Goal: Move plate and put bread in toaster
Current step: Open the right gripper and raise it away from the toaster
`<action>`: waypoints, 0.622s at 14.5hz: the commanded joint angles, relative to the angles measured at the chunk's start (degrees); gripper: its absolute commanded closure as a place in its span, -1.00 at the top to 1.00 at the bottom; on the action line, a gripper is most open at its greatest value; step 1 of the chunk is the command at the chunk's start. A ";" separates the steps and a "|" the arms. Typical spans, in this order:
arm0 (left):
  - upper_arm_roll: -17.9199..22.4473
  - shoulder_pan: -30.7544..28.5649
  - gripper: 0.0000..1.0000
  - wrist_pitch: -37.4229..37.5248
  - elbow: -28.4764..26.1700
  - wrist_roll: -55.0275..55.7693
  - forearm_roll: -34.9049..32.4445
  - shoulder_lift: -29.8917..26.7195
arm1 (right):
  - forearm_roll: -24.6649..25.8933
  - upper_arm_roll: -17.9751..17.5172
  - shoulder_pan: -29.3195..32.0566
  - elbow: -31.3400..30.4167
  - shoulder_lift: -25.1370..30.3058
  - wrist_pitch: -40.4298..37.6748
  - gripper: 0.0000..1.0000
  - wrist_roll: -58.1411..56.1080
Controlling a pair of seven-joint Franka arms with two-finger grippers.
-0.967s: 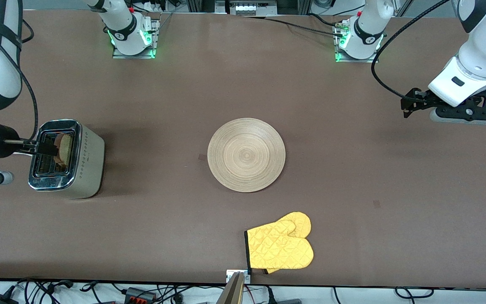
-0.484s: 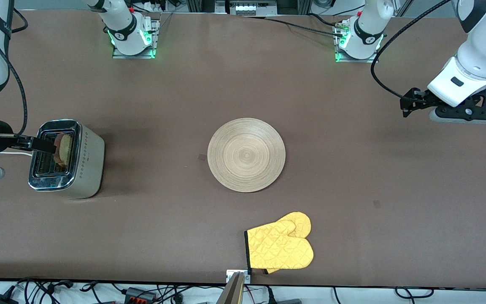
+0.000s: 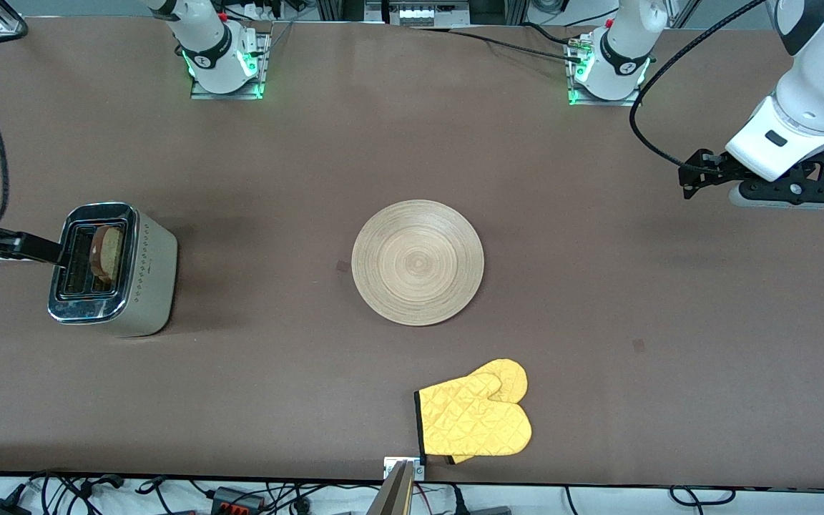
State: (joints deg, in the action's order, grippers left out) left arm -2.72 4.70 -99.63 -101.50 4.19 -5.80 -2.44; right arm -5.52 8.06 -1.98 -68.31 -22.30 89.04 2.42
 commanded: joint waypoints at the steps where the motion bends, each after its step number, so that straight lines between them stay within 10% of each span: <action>1: -0.09 -0.30 1.00 1.19 1.13 0.56 1.31 -0.02 | 1.99 -5.68 5.05 -3.39 3.30 1.83 1.00 -2.15; 9: -0.01 -0.66 1.00 1.45 1.04 3.63 4.04 -0.02 | 5.26 -5.77 4.00 -19.72 14.71 5.79 1.00 -5.06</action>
State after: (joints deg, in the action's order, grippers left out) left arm -2.58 4.48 -99.49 -101.48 7.52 -2.96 -2.44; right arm -1.08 2.74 1.92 -78.32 -14.57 91.96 -1.54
